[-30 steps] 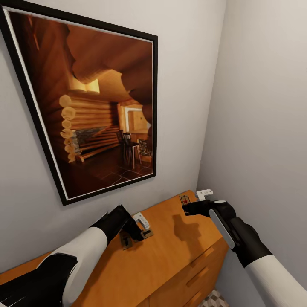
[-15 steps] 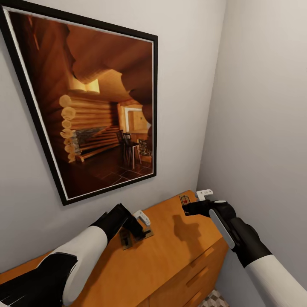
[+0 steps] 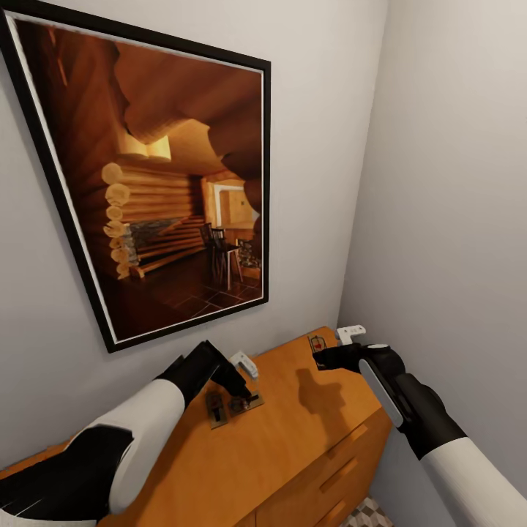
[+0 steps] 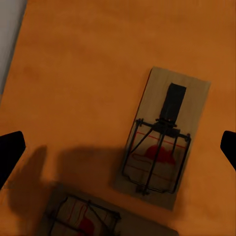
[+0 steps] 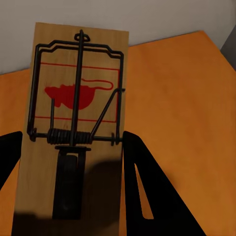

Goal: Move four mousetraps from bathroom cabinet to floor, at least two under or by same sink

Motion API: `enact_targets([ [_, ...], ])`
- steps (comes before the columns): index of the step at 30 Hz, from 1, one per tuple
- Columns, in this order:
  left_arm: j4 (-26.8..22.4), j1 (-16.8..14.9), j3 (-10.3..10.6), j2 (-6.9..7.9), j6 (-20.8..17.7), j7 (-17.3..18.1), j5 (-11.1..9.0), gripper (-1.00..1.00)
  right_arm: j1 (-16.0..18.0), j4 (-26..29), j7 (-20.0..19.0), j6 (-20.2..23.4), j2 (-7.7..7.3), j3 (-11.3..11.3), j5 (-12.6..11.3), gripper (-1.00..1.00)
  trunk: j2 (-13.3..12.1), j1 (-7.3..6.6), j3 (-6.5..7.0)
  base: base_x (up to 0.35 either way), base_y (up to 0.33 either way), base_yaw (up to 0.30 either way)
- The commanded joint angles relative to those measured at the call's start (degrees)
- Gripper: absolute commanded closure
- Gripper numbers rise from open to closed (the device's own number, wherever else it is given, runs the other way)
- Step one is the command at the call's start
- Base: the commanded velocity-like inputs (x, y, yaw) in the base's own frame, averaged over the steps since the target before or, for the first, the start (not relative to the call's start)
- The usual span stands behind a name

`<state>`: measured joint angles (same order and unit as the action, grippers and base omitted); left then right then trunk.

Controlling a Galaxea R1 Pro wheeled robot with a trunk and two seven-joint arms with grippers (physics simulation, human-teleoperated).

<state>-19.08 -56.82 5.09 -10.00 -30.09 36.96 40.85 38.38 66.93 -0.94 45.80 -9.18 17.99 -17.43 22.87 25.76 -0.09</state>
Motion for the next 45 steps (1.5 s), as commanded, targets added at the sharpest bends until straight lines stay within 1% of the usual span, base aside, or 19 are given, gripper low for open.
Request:
enact_targets([
  [1,0.0,-0.4,0.1,0.0,-0.3,0.4,0.4,-1.0,0.0,0.0,-0.1,0.2,-0.05,0.1,-0.1,1.0,0.0,0.02,-0.03,0.0,0.0,0.0],
  [4,0.3,-1.0,0.1,0.0,-0.4,0.4,0.4,-1.0,0.0,0.1,-0.1,0.2,-0.05,0.5,-0.1,1.0,0.0,0.02,-0.03,0.0,0.0,0.0],
  [9,2.2,-1.5,0.0,0.0,-0.5,-0.1,0.4,-1.0,0.0,0.1,-0.1,0.2,-0.05,2.4,0.0,1.0,0.0,0.02,-0.03,0.0,0.0,0.0],
  [13,3.2,-1.5,0.0,0.0,-0.3,-0.2,0.4,-1.0,0.0,0.1,-0.1,0.2,-0.03,2.8,0.0,1.0,0.0,0.02,-0.03,0.0,0.0,0.0],
  [19,3.4,-1.5,-0.2,0.0,0.3,-0.2,0.1,-1.0,0.0,0.1,-0.1,0.2,-0.05,2.8,0.0,1.0,0.0,0.02,-0.03,0.0,0.0,0.0],
  [26,3.2,-1.5,-0.3,0.0,3.1,0.1,0.0,-1.0,0.0,0.1,0.0,0.2,-0.05,2.8,-0.1,1.0,0.0,0.02,-0.03,0.0,0.0,0.0],
  [37,3.2,-1.3,-0.3,0.0,3.7,0.2,-0.1,-1.0,0.0,0.0,0.0,0.2,-0.05,2.8,-0.1,1.0,0.0,0.02,-0.03,0.0,0.0,0.0],
  [45,3.7,-1.0,-0.2,0.0,3.8,1.0,-1.8,-1.0,0.0,0.0,0.0,0.2,-0.05,2.8,-0.1,1.0,0.0,0.02,-0.03,0.0,0.0,0.0],
])
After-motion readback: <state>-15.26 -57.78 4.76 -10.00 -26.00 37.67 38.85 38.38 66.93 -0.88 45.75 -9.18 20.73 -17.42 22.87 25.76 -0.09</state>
